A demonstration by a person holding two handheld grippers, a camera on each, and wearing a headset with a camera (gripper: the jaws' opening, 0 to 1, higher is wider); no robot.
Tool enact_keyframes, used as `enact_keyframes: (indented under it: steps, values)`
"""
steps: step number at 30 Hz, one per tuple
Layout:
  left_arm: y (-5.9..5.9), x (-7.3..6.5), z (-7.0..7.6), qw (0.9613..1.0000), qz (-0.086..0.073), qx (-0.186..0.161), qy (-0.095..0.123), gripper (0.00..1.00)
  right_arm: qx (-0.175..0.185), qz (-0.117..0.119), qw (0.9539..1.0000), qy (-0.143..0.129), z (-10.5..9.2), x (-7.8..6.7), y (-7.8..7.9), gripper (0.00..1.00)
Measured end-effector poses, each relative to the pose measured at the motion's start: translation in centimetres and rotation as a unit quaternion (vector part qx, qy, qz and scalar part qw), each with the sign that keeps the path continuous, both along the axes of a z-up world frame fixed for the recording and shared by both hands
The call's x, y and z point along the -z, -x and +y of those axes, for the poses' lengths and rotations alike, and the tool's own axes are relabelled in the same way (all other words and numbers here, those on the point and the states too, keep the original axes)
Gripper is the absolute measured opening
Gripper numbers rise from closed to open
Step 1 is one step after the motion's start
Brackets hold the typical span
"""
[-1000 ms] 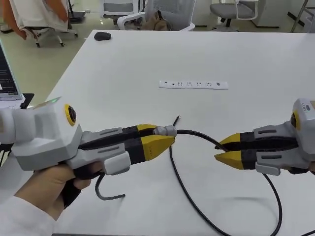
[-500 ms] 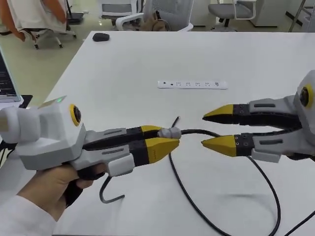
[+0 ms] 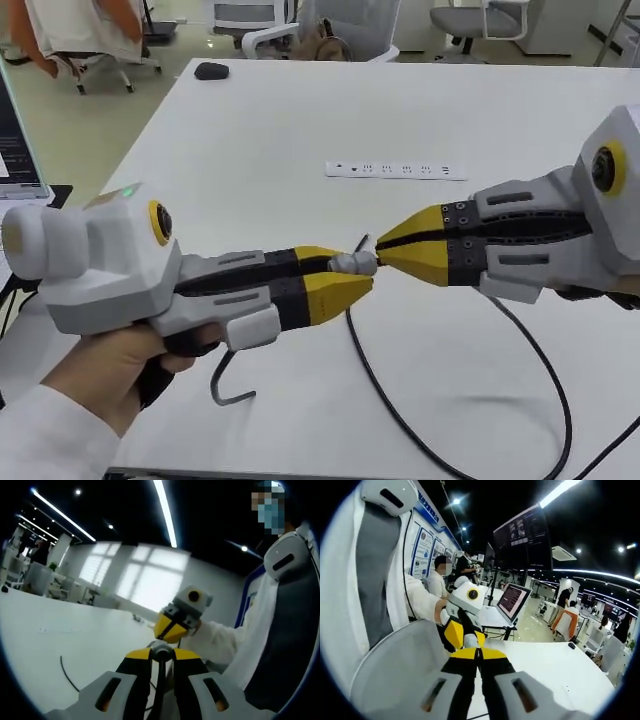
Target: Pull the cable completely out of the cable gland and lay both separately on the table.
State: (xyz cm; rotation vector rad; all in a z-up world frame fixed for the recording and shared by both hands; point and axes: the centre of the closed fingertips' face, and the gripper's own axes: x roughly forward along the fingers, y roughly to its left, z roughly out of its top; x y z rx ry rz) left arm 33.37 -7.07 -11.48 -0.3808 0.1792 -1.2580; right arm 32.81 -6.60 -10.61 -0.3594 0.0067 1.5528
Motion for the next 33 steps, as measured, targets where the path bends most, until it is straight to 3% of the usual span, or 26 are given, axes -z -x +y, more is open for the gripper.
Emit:
enact_keyframes:
  steps: [4, 8, 15, 20, 23, 26, 33]
  values:
    - [0.0, 0.1, 0.1, 1.0, 0.001, -0.005, 0.0, 0.17, -0.008, -0.013, 0.9999, 0.008, -0.2, 0.1, 0.2, 0.0]
    - [0.1, 0.0, 0.0, 1.0, 0.0, -0.007, -0.002, 0.17, -0.001, -0.021, 0.9995, 0.025, -1.0, 0.8, -0.2, 0.08]
    - [0.4, 0.2, -1.6, 0.9999, -0.005, 0.003, -0.008, 0.17, -0.013, -0.04, 0.9983, 0.041, -1.7, 1.6, 0.4, 0.06]
    - [0.5, 0.0, -2.2, 0.9999, -0.01, -0.007, -0.006, 0.17, -0.012, -0.028, 0.9988, 0.038, -2.3, 1.5, 0.4, 0.05]
    - [0.4, -0.3, -2.1, 0.9998, -0.009, -0.019, 0.001, 0.17, -0.013, -0.041, 0.9985, 0.034, -2.4, 1.3, 0.5, 0.04]
    - [0.3, -0.7, -2.0, 0.9993, -0.009, -0.036, 0.008, 0.17, -0.01, -0.028, 0.9991, 0.029, -2.3, 1.1, 0.4, 0.03]
    - [0.2, -0.4, -1.4, 0.998, -0.027, -0.056, -0.013, 0.17, -0.018, -0.032, 0.9986, 0.038, -1.4, 1.5, 0.6, 0.03]
